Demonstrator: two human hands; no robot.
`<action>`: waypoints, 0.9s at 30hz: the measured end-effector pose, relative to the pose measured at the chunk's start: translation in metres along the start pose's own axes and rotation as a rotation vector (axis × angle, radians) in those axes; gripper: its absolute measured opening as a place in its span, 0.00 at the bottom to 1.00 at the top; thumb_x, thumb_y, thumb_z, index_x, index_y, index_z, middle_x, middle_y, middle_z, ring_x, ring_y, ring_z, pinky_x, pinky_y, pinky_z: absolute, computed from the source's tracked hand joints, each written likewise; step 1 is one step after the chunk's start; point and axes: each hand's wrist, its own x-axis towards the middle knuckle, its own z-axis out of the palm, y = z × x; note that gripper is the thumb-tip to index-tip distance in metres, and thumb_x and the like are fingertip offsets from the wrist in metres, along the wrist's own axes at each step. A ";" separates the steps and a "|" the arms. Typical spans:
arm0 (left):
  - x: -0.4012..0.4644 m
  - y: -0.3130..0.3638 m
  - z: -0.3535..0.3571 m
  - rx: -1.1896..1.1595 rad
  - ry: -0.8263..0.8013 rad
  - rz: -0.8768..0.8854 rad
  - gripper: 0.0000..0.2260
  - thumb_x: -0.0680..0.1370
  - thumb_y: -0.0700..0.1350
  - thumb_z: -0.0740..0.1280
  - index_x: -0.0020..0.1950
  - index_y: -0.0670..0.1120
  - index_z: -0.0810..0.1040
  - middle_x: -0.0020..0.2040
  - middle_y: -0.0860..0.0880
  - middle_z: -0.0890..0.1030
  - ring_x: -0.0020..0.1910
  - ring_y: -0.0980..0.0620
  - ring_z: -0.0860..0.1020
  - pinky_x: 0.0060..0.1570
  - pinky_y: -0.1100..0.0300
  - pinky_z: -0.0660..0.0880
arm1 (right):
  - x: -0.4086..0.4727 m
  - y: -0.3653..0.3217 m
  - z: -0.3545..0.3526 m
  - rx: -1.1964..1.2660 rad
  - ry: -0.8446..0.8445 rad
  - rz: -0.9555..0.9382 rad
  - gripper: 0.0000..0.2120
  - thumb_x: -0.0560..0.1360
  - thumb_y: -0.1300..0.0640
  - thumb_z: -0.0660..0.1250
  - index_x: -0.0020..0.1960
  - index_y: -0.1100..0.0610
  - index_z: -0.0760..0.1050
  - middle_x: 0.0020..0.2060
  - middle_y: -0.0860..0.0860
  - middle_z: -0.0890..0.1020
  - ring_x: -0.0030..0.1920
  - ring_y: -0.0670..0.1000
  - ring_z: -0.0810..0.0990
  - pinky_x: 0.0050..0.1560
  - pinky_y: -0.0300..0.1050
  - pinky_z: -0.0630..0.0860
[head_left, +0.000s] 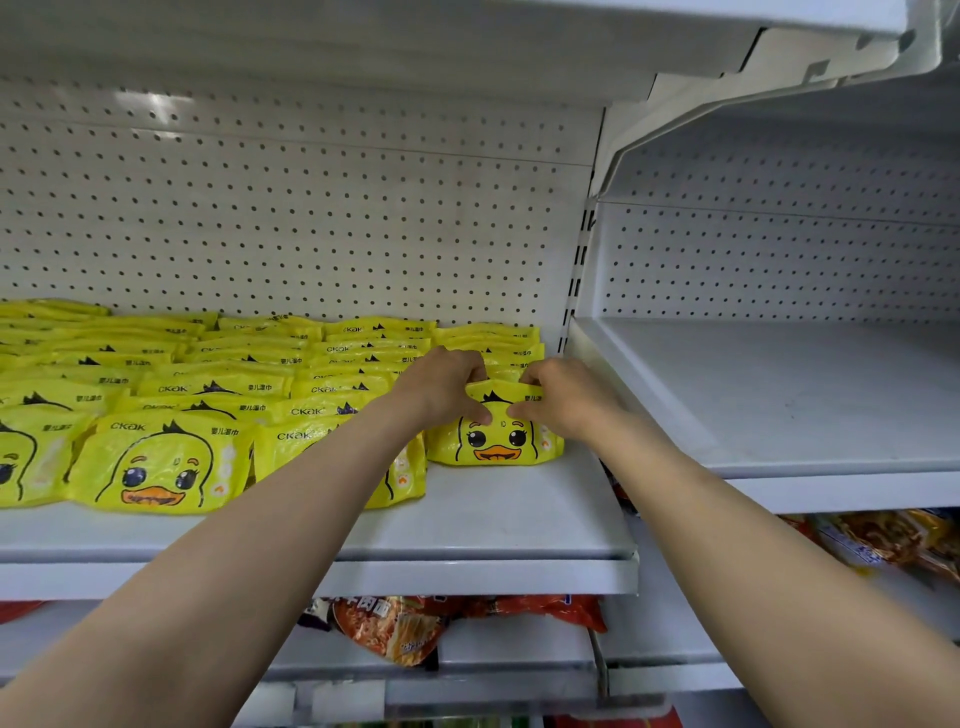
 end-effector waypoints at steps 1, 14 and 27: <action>-0.001 0.001 0.000 0.030 0.021 0.004 0.24 0.64 0.57 0.79 0.55 0.51 0.76 0.48 0.53 0.76 0.54 0.49 0.71 0.47 0.55 0.71 | 0.000 -0.001 0.001 -0.021 0.007 -0.006 0.25 0.71 0.42 0.73 0.63 0.52 0.76 0.60 0.53 0.80 0.59 0.56 0.78 0.53 0.47 0.75; -0.023 0.015 -0.001 0.201 0.157 -0.036 0.24 0.68 0.53 0.76 0.61 0.49 0.75 0.57 0.47 0.77 0.60 0.44 0.70 0.53 0.53 0.70 | -0.014 -0.012 -0.001 -0.181 0.073 -0.096 0.21 0.75 0.44 0.68 0.63 0.55 0.74 0.59 0.54 0.78 0.61 0.57 0.74 0.53 0.50 0.76; -0.117 -0.009 -0.070 0.183 0.336 -0.217 0.24 0.75 0.54 0.70 0.68 0.48 0.72 0.63 0.42 0.74 0.65 0.42 0.70 0.59 0.47 0.72 | -0.032 -0.069 -0.050 -0.099 0.143 -0.281 0.24 0.77 0.40 0.64 0.69 0.48 0.69 0.66 0.52 0.74 0.68 0.55 0.69 0.62 0.51 0.72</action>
